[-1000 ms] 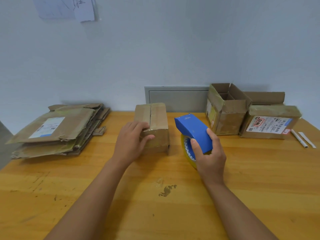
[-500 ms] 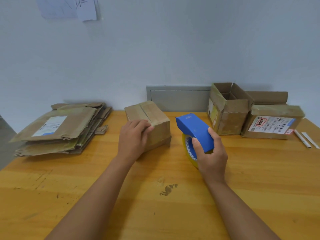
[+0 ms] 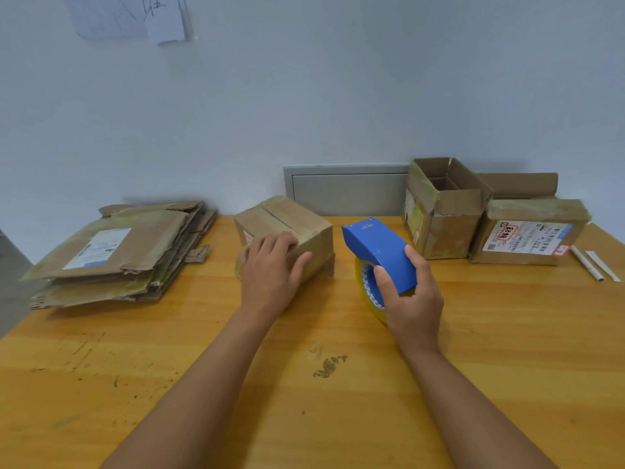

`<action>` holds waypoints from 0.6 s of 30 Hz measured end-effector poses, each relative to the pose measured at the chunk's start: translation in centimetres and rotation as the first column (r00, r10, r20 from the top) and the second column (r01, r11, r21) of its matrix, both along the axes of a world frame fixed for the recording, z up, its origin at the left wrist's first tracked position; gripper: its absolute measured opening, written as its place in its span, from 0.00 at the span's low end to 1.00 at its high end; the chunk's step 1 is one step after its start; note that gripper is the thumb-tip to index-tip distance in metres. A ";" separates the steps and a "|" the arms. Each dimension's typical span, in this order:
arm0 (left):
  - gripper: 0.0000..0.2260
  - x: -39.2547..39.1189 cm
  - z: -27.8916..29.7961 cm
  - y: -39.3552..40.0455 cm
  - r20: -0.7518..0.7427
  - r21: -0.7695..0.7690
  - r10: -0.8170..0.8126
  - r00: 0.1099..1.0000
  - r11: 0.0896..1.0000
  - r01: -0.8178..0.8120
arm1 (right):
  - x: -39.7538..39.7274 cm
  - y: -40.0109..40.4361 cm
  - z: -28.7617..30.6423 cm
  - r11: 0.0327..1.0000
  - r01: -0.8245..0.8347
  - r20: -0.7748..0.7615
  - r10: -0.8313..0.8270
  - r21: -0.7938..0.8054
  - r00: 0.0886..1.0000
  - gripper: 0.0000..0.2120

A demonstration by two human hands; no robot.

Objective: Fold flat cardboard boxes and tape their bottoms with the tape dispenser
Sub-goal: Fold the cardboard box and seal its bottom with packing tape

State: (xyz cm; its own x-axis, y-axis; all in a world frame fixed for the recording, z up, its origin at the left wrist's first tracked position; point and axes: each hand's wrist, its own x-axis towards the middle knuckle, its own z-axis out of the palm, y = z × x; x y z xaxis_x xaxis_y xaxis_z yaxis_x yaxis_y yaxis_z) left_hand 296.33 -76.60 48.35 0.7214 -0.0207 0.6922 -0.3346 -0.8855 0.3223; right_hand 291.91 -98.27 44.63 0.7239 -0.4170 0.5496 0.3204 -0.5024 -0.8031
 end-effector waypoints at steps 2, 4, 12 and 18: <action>0.09 0.1 -0.1 0.5 0.003 0.001 -0.031 1.000 1.000 0.031 | 0.1 0.0 0.0 1.000 -0.002 0.001 0.002 -0.002 1.000 0.31; 0.09 0.0 0.1 0.6 -0.012 -0.011 -0.053 0.999 0.999 0.053 | 0.1 0.0 0.0 1.000 -0.005 0.003 0.005 -0.006 1.000 0.33; 0.14 -1.8 0.3 -0.9 0.014 0.039 -0.020 1.000 0.999 0.019 | 0.1 0.0 -0.1 1.000 0.006 -0.002 -0.006 0.007 1.000 0.31; 0.21 -1.3 0.7 1.6 -0.121 -0.053 -0.216 0.969 0.976 0.211 | 0.2 0.0 -0.1 1.000 0.009 0.003 -0.009 0.003 1.000 0.31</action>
